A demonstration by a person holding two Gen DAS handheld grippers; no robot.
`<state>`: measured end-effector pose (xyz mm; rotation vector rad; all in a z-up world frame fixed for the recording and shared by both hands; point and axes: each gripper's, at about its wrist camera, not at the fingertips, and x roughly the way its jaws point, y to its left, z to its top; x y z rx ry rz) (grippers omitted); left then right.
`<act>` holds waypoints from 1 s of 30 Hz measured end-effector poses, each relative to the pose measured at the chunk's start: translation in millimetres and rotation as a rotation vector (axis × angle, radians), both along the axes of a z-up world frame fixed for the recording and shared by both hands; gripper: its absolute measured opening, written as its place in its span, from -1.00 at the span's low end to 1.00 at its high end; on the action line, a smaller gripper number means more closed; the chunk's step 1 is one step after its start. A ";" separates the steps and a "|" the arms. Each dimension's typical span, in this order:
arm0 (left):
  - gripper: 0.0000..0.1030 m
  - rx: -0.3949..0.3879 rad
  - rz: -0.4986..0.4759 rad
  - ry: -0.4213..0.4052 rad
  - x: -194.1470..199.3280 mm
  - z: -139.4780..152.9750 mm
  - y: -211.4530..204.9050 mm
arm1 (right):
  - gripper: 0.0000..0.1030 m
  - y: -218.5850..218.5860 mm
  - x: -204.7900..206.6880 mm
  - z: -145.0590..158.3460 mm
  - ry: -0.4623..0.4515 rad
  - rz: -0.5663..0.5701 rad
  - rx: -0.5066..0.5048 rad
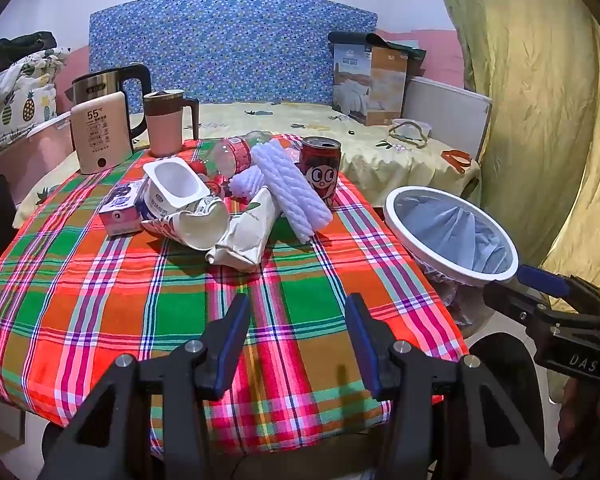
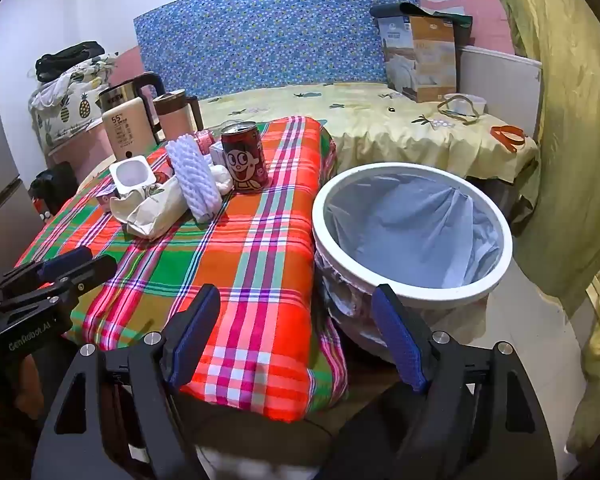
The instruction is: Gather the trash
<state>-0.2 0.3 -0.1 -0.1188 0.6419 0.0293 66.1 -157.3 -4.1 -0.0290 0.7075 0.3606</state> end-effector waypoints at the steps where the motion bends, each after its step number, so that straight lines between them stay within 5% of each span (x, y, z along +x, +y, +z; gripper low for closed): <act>1: -0.01 -0.002 0.000 0.001 0.0 0.0 0.0 | 0.54 -0.3 -0.2 0.4 -0.001 0.000 0.000; 30: -0.01 -0.007 0.001 0.008 -3.0 0.5 0.2 | 0.53 4.3 -1.8 0.3 0.002 0.010 -0.018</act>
